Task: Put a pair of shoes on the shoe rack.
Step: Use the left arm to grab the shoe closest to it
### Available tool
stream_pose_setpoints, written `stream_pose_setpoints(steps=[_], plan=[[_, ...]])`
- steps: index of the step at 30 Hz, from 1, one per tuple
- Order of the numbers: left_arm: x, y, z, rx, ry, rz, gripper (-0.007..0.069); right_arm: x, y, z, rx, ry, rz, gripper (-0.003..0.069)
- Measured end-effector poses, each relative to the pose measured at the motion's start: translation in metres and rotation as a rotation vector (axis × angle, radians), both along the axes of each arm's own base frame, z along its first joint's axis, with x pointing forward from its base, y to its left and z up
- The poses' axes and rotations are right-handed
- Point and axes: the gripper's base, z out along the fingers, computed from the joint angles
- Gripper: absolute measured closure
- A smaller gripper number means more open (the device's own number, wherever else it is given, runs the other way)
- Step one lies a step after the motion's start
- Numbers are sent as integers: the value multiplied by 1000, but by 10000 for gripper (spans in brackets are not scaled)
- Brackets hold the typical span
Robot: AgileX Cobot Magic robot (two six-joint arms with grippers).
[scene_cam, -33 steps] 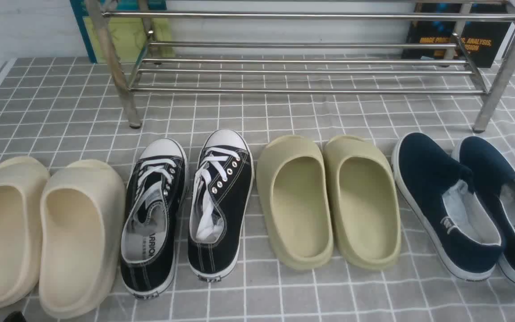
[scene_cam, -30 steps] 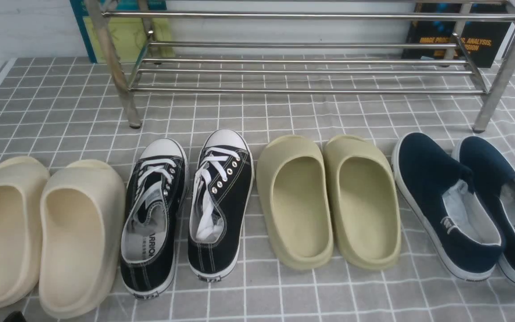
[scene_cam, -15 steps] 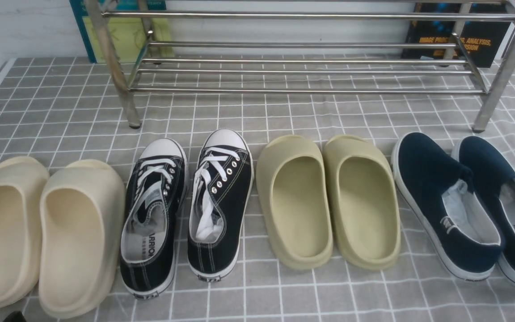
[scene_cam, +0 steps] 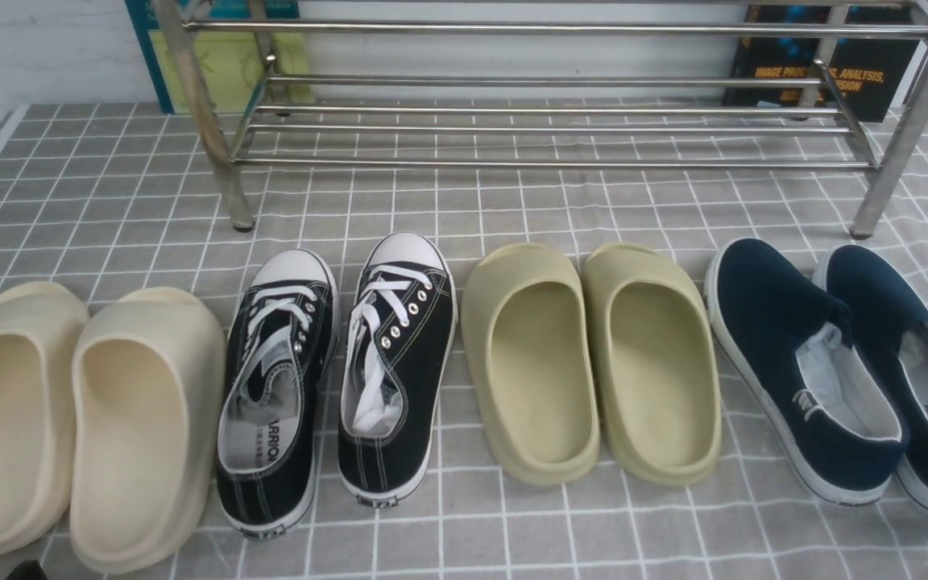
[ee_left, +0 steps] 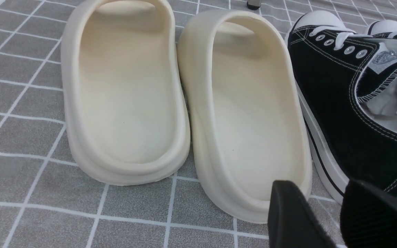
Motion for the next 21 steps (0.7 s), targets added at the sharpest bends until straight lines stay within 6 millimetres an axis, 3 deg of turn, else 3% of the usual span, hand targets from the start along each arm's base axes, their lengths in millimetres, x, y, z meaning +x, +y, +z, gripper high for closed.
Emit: stream_pose_setpoints(steps=[21], plan=[[0,1,0,19,0,1,386,0,0,0,0,0,0,419]])
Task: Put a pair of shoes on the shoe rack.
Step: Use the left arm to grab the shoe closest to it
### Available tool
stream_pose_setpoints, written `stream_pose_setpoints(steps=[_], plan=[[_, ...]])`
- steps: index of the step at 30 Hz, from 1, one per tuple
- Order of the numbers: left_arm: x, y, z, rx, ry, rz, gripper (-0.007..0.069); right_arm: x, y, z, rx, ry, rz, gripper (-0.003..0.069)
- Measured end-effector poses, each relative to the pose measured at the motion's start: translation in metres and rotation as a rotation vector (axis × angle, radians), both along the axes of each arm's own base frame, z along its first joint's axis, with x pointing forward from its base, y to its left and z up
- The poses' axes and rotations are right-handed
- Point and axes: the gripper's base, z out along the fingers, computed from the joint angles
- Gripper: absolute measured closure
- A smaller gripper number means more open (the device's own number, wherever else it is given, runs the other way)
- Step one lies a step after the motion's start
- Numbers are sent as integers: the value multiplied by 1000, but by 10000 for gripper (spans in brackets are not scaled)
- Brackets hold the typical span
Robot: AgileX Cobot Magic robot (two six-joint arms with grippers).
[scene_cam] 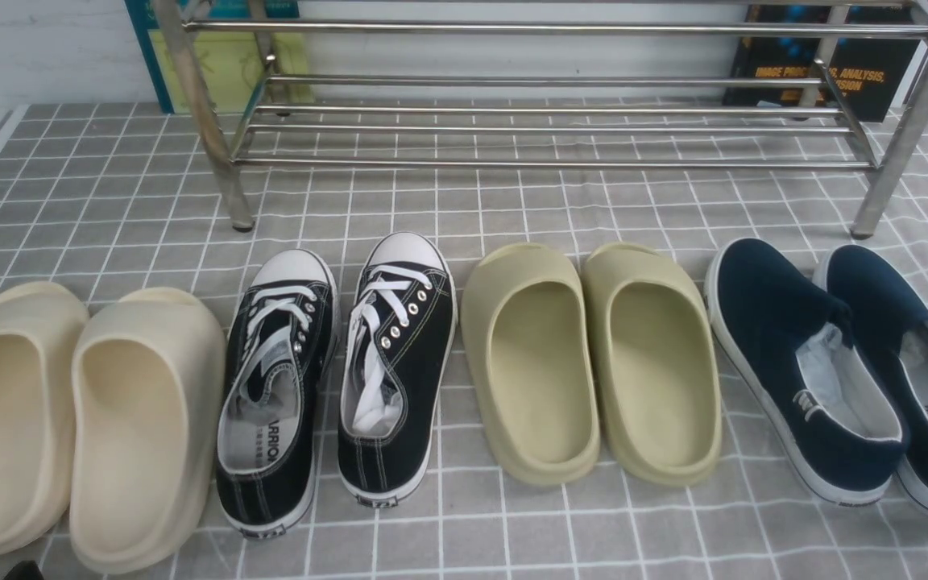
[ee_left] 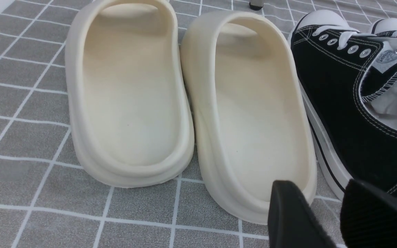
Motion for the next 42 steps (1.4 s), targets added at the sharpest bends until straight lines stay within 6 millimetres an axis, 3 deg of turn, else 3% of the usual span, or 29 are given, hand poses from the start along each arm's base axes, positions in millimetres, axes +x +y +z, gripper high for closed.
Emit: stream_pose_setpoints(steps=[9,16,18,20,21,24,27,37,39,42], plan=[[1,0,2,-6,-26,1,386,0,0,0,0,0,0,419],[1,-4,4,-127,-48,-2,386,0,0,0,0,0,0,419],[1,-7,5,-284,-52,1,386,0,0,0,0,0,0,419],[2,-13,9,-575,-61,18,386,0,0,0,0,0,0,419],[2,-13,9,-595,-61,17,386,0,0,0,0,0,0,419],[2,-19,16,-1017,-70,42,386,0,0,0,0,0,0,419],[2,-18,20,-1151,-92,53,386,0,0,0,0,0,0,419],[3,-17,27,-1310,-126,66,386,0,0,0,0,0,0,419],[0,-20,40,-1231,-140,2,386,0,0,0,0,0,0,419],[-10,-27,77,-1005,-187,-136,410,0,0,0,0,0,0,419]])
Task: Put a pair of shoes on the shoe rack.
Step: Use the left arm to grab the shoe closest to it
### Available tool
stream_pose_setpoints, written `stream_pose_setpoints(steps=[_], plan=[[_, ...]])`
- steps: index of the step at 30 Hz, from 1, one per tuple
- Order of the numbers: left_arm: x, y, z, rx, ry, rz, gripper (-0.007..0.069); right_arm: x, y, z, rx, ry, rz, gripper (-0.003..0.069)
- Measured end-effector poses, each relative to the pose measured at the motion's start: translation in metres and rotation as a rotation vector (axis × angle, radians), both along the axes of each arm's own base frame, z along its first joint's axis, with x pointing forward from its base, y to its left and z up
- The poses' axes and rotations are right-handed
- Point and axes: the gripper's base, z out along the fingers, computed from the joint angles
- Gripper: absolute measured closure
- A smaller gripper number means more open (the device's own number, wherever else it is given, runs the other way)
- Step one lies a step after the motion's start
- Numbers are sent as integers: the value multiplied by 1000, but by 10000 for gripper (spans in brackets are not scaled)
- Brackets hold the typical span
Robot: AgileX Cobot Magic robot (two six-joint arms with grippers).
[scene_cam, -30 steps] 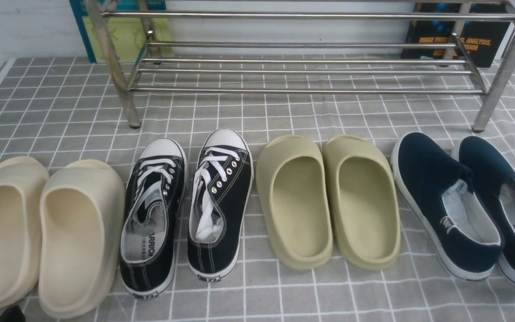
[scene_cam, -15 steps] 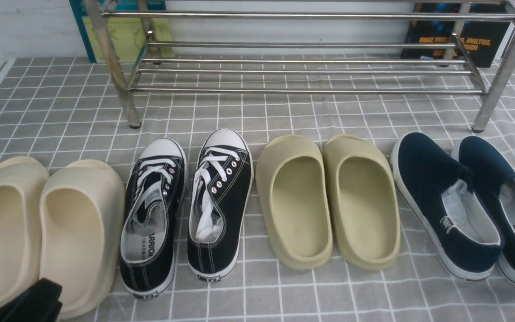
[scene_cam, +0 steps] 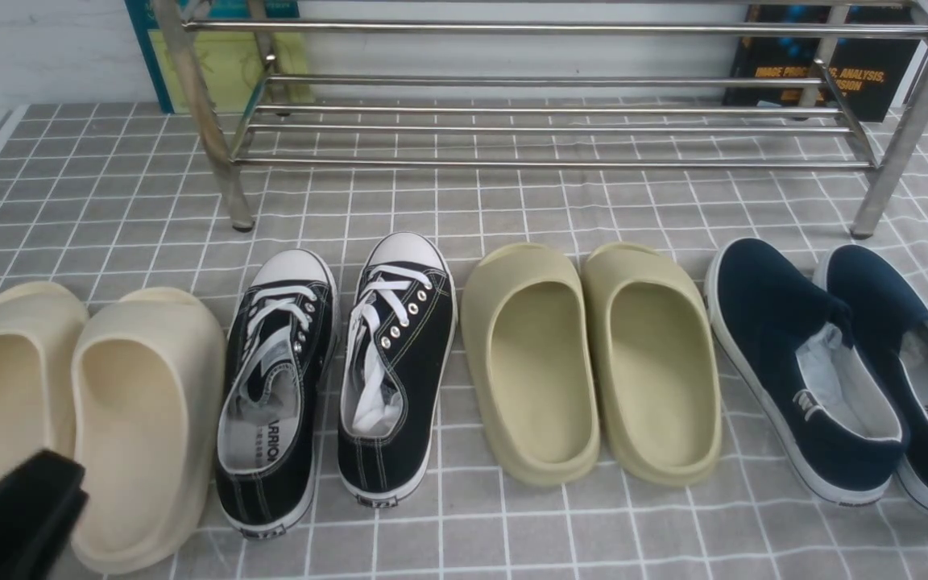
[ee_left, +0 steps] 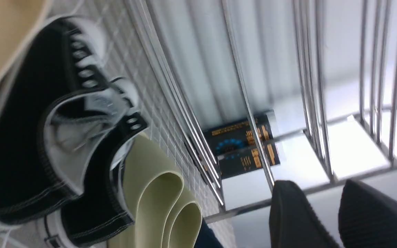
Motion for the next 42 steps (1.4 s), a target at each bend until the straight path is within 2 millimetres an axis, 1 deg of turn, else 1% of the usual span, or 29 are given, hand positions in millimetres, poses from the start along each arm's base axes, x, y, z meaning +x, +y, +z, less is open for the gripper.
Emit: stream_pose_setpoints(steps=[1,2,3,5,6,8,10,12,13,14,15,16,17,18,21,22,24,25,26,27,30,31,32,33,34,36,37,38,42], plan=[[-2,-2,12,80,-5,-24,437,0,0,0,0,0,0,419],[-3,-3,18,100,-15,-28,444,0,0,0,0,0,0,419],[0,-6,33,249,40,-72,510,0,0,0,0,0,0,419],[12,-6,44,474,207,-141,621,0,0,0,0,0,0,419],[12,-5,47,493,199,-132,629,0,0,0,0,0,0,419],[35,4,59,739,466,-212,638,0,0,0,0,0,0,419],[48,11,68,840,583,-236,638,0,0,0,0,0,0,419],[72,19,73,932,735,-268,638,0,0,0,0,0,0,419],[72,19,76,938,730,-262,638,0,0,0,0,0,0,419],[89,21,77,964,789,-288,638,0,0,0,0,0,0,419],[91,21,79,968,789,-290,638,0,0,0,0,0,0,419],[105,19,80,985,810,-317,638,0,0,0,0,0,0,419],[119,14,78,996,827,-355,638,0,0,0,0,0,0,419],[123,14,76,998,838,-367,638,0,0,0,0,0,0,419],[161,-9,64,1044,868,-495,635,0,0,0,0,0,0,419],[163,-11,63,1045,869,-500,633,0,0,0,0,0,0,419],[187,-27,50,1054,886,-549,580,0,0,0,0,0,0,419],[194,-32,43,1051,901,-559,555,0,0,0,0,0,0,419],[196,-33,42,1050,904,-560,548,0,0,0,0,0,0,419],[206,-37,32,1039,928,-562,489,0,0,0,0,0,0,419],[221,-41,13,1028,975,-567,380,0,0,0,0,0,0,419],[226,-41,5,1035,990,-569,326,0,0,0,0,0,0,419],[229,-42,-1,1038,1001,-570,294,0,0,0,0,0,0,419],[231,-42,-3,1039,1005,-571,288,0,0,0,0,0,0,419],[236,-43,-11,1038,1019,-572,252,0,0,0,0,0,0,419],[242,-45,-20,1033,1027,-571,234,0,0,0,0,0,0,419],[242,-45,-20,1033,1027,-571,233,0,0,0,0,0,0,419],[246,-46,-27,1032,1030,-569,237,0,0,0,0,0,0,419],[255,-47,-42,1025,1045,-564,312,0,0,0,0,0,0,419]])
